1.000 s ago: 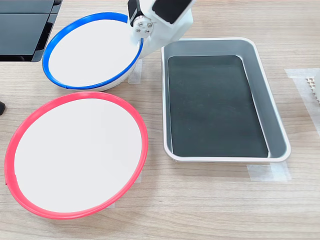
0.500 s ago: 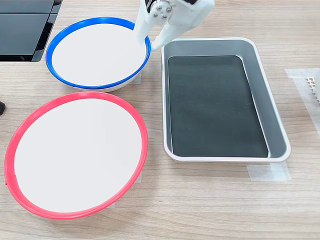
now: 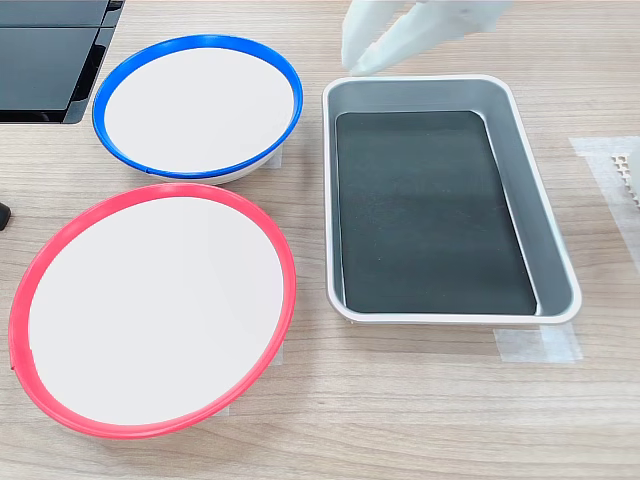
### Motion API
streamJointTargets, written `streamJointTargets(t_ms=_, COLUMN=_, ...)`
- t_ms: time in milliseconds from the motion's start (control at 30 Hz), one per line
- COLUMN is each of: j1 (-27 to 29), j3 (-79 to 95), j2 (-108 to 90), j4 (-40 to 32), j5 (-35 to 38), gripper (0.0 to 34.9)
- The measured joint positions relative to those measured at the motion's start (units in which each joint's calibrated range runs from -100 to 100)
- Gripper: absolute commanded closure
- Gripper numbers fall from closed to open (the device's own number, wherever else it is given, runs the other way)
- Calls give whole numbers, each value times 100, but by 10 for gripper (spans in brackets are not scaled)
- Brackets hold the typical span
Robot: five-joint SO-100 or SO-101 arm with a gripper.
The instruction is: Lift the stacked dish and set it down on the table.
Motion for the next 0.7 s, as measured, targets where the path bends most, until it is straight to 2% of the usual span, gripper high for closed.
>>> streamJointTargets(t_ms=67, j1=-124, j3=1007, j2=-818, j4=-791, j5=-332, gripper=348)
streamJointTargets(t_ms=167, j1=-301, j3=2278, j2=-1876, j4=-1566, j5=-527, gripper=349)
streamJointTargets(t_ms=233, j1=-336, j3=3421, j2=-3018, j4=-1778, j5=-654, gripper=349)
streamJointTargets(t_ms=333, j1=-460, j3=4555, j2=-4442, j4=-1656, j5=-835, gripper=349)
streamJointTargets(t_ms=500, j1=-566, j3=5000, j2=-5226, j4=-1395, j5=-943, gripper=349)
streamJointTargets(t_ms=700, j1=-779, j3=5018, j2=-5993, j4=-383, j5=-1123, gripper=349)
